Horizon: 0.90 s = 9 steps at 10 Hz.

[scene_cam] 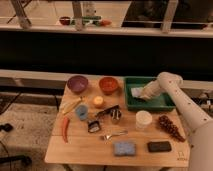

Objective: Wipe tray with towel

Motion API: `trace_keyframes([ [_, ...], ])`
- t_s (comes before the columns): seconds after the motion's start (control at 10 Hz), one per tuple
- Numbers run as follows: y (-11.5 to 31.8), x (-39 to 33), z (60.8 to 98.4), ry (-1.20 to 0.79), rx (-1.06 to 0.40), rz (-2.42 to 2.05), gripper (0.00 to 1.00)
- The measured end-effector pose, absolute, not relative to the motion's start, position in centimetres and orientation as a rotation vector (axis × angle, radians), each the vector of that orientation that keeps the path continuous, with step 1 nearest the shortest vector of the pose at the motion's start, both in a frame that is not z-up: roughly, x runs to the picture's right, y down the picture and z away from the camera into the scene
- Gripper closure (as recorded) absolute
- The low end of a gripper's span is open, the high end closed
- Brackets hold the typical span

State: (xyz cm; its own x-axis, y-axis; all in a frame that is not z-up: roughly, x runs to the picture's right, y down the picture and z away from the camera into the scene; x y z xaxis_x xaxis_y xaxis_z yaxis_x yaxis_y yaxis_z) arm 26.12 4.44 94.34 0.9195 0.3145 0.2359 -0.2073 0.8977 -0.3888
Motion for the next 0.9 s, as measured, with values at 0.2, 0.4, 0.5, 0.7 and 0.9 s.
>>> trace_keyframes([
  [0.2,5.7,25.6,92.5,-0.312,-0.38,0.278,0.96],
  [0.4,5.8,25.4,91.8,-0.314,-0.379,0.29,0.96],
  [0.5,5.8,26.4,91.6,-0.303,-0.369,0.315,0.96],
  [0.7,5.5,29.2,91.2,-0.273,-0.336,0.375,0.96],
  [0.9,5.1,32.1,90.9,-0.229,-0.305,0.443,0.96],
])
